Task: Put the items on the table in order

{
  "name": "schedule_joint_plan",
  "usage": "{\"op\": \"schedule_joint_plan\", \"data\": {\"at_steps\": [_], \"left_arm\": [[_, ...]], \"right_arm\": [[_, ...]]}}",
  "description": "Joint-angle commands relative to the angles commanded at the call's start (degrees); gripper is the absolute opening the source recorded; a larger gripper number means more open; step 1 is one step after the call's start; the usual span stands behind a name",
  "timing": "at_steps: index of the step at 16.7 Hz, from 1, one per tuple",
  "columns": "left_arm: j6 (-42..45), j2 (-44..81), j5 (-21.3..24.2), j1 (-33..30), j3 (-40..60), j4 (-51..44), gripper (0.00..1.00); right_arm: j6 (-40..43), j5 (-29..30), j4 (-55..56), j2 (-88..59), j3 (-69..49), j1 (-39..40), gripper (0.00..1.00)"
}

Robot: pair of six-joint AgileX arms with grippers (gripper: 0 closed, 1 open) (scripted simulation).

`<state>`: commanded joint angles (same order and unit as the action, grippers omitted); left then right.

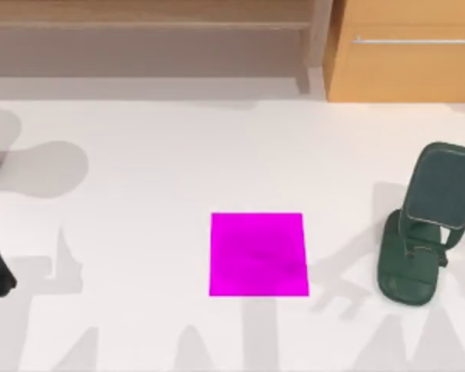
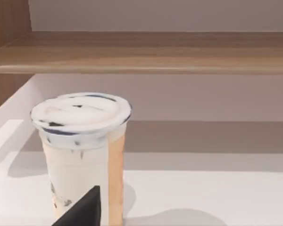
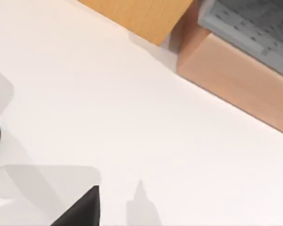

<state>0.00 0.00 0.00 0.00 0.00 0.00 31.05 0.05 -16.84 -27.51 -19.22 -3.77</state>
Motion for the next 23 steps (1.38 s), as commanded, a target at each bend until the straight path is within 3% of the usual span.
{"op": "schedule_joint_plan", "data": {"at_steps": [23], "left_arm": [[0.00,0.00,0.00,0.00,0.00,0.00,1.00]], "right_arm": [[76.74,-0.02,-41.12,-67.22,-48.45,-9.41,1.00]]}}
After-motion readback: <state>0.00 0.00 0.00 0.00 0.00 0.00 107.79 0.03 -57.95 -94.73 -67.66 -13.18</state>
